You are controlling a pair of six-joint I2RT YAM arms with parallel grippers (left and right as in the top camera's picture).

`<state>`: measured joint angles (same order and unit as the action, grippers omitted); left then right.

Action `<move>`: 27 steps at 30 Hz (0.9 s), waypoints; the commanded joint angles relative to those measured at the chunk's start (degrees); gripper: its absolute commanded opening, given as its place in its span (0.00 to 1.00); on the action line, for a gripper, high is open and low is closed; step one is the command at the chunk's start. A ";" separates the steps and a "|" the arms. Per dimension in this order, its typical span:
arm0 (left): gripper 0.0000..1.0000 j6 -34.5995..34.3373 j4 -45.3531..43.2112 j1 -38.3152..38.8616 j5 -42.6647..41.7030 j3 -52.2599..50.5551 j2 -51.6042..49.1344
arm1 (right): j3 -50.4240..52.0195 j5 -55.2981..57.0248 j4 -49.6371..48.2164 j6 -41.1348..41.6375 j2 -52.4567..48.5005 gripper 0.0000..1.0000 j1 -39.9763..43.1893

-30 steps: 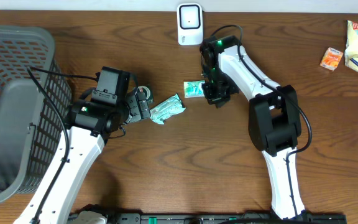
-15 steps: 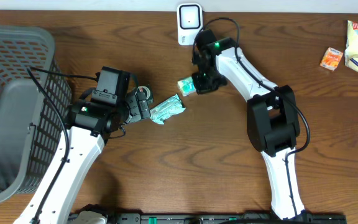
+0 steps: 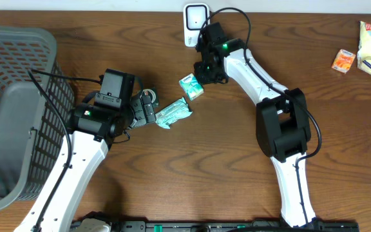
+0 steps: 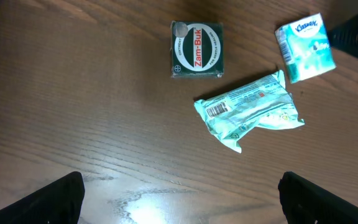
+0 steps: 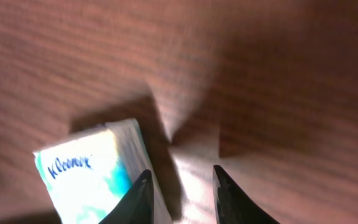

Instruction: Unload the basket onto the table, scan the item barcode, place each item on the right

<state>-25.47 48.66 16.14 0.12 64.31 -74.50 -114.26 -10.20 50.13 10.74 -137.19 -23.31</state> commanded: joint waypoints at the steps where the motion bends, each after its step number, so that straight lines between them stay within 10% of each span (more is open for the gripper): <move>1: 0.97 -0.07 0.15 -0.09 0.11 0.74 0.13 | -2.49 -2.21 2.78 0.57 2.34 0.31 0.96; 27: 0.98 -0.07 0.15 -0.09 0.11 0.74 0.13 | 5.90 -11.23 -1.66 -6.49 3.91 0.52 0.22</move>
<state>-25.47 48.69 16.14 0.12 64.31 -74.50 -111.83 -20.43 50.48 5.32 -133.12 -22.96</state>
